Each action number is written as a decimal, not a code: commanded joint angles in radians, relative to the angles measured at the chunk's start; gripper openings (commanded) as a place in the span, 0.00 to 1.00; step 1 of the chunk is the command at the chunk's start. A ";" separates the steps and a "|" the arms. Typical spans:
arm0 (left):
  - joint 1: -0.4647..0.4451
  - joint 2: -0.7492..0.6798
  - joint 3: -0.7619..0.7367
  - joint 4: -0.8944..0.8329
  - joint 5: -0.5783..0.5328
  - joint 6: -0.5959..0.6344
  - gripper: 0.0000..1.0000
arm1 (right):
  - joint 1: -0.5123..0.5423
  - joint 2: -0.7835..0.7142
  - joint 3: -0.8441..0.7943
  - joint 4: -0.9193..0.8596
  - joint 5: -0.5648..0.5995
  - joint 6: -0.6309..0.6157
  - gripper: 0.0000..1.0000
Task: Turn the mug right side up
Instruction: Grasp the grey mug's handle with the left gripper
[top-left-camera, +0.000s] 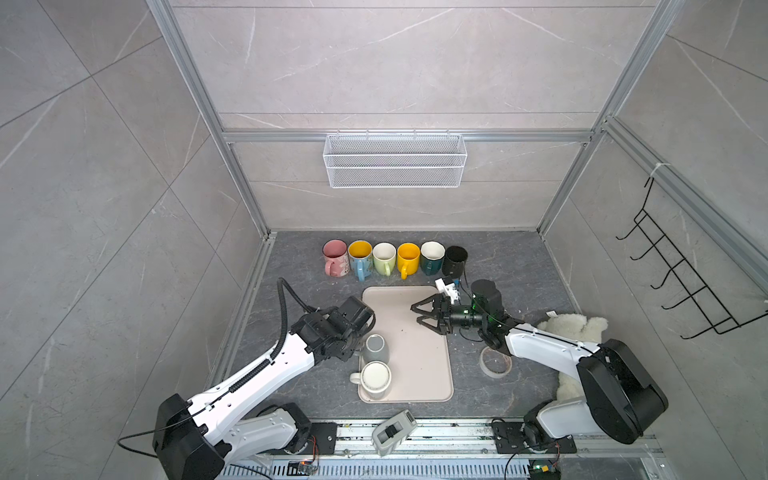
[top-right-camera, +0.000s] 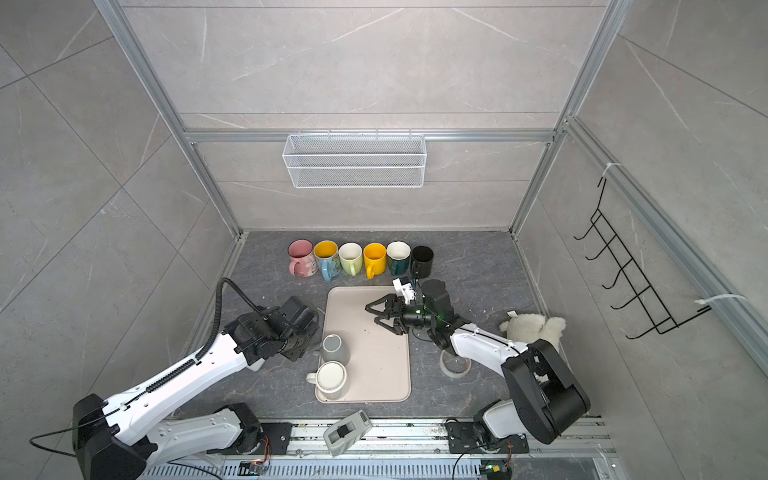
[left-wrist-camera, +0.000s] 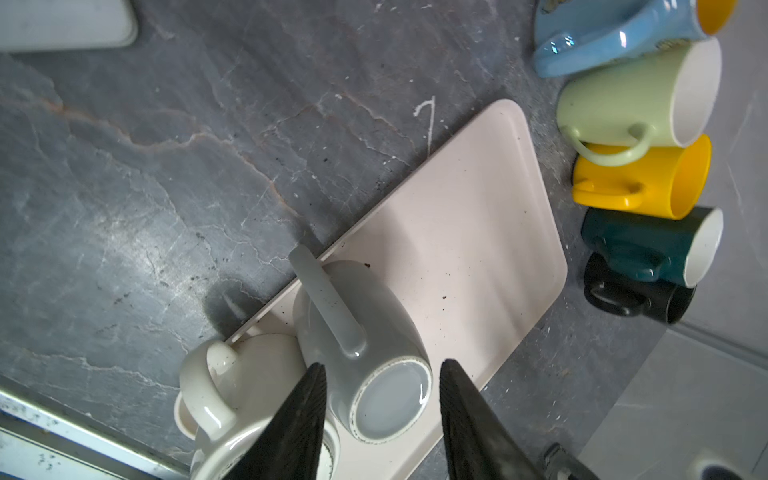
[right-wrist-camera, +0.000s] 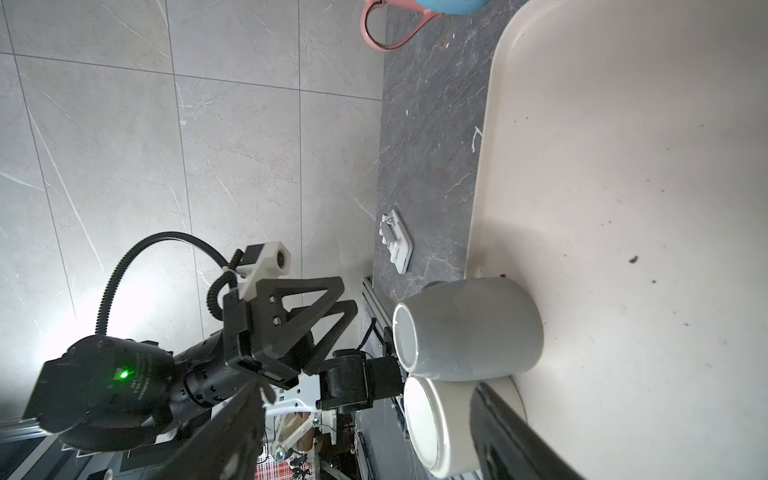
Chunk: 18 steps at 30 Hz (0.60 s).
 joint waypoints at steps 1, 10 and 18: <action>0.020 -0.024 -0.074 0.025 0.070 -0.174 0.49 | 0.007 0.017 0.027 -0.002 0.006 -0.029 0.78; 0.060 -0.007 -0.161 0.164 0.171 -0.263 0.49 | 0.008 0.054 0.049 -0.004 -0.008 -0.030 0.78; 0.077 0.023 -0.177 0.189 0.183 -0.295 0.50 | 0.008 0.077 0.069 -0.010 -0.014 -0.032 0.78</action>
